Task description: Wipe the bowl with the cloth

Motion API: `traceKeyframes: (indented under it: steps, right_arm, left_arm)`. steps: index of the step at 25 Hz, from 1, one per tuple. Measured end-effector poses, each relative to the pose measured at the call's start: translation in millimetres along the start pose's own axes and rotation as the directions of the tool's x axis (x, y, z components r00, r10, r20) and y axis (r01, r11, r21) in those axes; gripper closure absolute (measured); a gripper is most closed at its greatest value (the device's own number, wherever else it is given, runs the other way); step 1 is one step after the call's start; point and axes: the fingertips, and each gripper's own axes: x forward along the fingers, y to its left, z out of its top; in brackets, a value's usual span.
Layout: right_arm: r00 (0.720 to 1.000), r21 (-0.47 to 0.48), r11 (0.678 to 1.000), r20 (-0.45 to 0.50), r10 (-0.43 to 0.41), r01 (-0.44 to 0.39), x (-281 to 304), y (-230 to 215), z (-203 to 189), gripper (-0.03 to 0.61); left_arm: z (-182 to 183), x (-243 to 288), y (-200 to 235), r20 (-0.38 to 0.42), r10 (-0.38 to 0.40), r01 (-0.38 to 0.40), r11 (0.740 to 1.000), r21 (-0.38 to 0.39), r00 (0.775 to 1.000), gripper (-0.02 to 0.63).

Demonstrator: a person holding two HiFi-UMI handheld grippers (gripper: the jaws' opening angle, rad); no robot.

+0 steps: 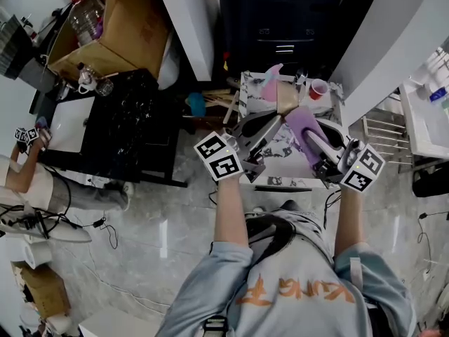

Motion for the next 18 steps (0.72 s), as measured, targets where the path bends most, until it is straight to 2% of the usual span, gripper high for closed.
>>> traceKeyframes:
  steps: [5, 10, 15, 18]
  right_arm:
    - [0.984, 0.053, 0.991, 0.125, -0.126, 0.120, -14, -25, 22, 0.453]
    - [0.945, 0.144, 0.962, 0.200, -0.258, 0.232, -31, -50, 29, 0.453]
    - [0.914, 0.184, 0.928, 0.193, -0.356, 0.323, -42, -66, 24, 0.454]
    - [0.902, 0.200, 0.908, 0.159, -0.400, 0.368, -42, -72, 16, 0.454]
  left_arm:
    - [-12, 10, -19, -0.065, -0.091, 0.093, 0.995, 0.030, 0.994, 0.584]
    - [-15, 18, -47, -0.068, -0.238, 0.240, 0.971, 0.018, 0.969, 0.584]
    - [-20, 26, -62, -0.073, -0.293, 0.294, 0.956, 0.006, 0.953, 0.584]
    - [-15, 31, -66, -0.058, -0.293, 0.294, 0.956, 0.013, 0.954, 0.584]
